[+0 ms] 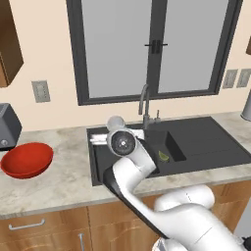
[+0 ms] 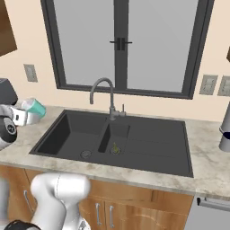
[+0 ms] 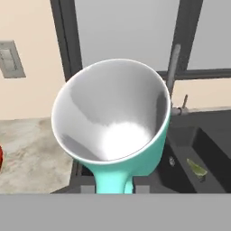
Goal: Clear the mugs and bowl far away from the sink.
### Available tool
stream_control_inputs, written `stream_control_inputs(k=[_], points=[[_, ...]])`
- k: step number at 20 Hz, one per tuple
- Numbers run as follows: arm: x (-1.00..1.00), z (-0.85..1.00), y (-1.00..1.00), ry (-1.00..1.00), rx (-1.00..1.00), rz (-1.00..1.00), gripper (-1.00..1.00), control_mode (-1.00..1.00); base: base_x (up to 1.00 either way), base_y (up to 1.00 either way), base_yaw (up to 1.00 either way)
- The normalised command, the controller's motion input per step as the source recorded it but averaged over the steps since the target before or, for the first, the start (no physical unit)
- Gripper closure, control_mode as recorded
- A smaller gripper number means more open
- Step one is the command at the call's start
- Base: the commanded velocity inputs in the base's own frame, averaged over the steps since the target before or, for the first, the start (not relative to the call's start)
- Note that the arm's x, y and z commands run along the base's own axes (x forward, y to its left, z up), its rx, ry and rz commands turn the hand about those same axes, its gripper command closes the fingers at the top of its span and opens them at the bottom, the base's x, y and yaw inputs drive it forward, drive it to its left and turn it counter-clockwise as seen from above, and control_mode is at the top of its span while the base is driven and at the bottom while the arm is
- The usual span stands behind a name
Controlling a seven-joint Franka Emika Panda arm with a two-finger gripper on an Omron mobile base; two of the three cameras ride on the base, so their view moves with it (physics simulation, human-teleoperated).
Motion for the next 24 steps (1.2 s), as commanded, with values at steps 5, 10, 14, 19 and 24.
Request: stream_control_inputs(k=[5, 10, 14, 19, 24], points=[[-0.12, 0.03, -0.60, 0.01, 0.16, -0.24, 1.00, 1.00, 0.00, -0.40, -0.28], [0.00, 0.00, 0.00, 0.00, 0.00, 0.00, 1.00, 1.00, 0.01, -0.63, -0.93], [0.00, 0.00, 0.00, 0.00, 0.00, 0.00, 1.00, 1.00, 0.00, -0.32, -1.00], [0.00, 0.00, 0.00, 0.00, 0.00, 0.00, 1.00, 1.00, 0.00, -0.27, -1.00], [0.00, 0.00, 0.00, 0.00, 0.00, 0.00, 1.00, 1.00, 0.00, -0.32, -1.00]])
